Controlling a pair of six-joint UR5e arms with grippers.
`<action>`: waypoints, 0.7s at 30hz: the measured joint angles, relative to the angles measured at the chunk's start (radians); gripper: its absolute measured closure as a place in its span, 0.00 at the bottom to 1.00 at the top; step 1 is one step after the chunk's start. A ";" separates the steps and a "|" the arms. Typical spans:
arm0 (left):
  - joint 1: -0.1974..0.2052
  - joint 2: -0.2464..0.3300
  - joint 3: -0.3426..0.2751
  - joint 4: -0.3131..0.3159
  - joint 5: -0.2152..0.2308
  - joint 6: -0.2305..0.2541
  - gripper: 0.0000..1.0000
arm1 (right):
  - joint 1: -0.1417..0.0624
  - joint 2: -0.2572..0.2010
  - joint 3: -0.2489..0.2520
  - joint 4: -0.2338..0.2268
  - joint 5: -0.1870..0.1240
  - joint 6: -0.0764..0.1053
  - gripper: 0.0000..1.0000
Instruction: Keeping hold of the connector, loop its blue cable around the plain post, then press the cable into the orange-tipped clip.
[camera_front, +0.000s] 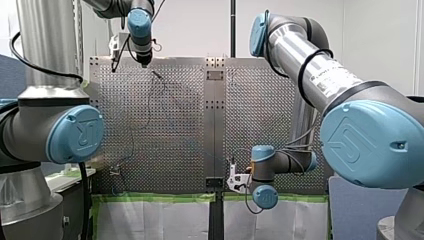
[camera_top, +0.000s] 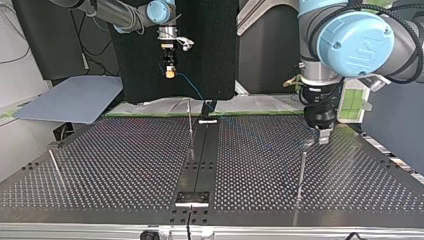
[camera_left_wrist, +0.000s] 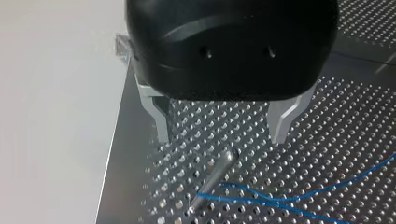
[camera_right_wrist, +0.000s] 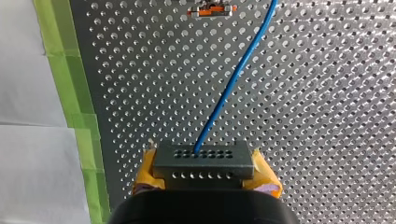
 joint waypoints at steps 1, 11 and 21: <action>-0.008 -0.005 0.000 0.008 -0.005 0.011 0.00 | 0.000 0.000 0.000 -0.001 0.000 0.000 1.00; -0.102 -0.090 0.047 0.100 -0.093 0.111 0.00 | 0.000 0.000 0.000 -0.005 -0.006 0.001 1.00; -0.203 -0.191 0.101 0.202 -0.195 0.212 0.00 | 0.001 0.001 0.000 -0.007 -0.006 0.003 1.00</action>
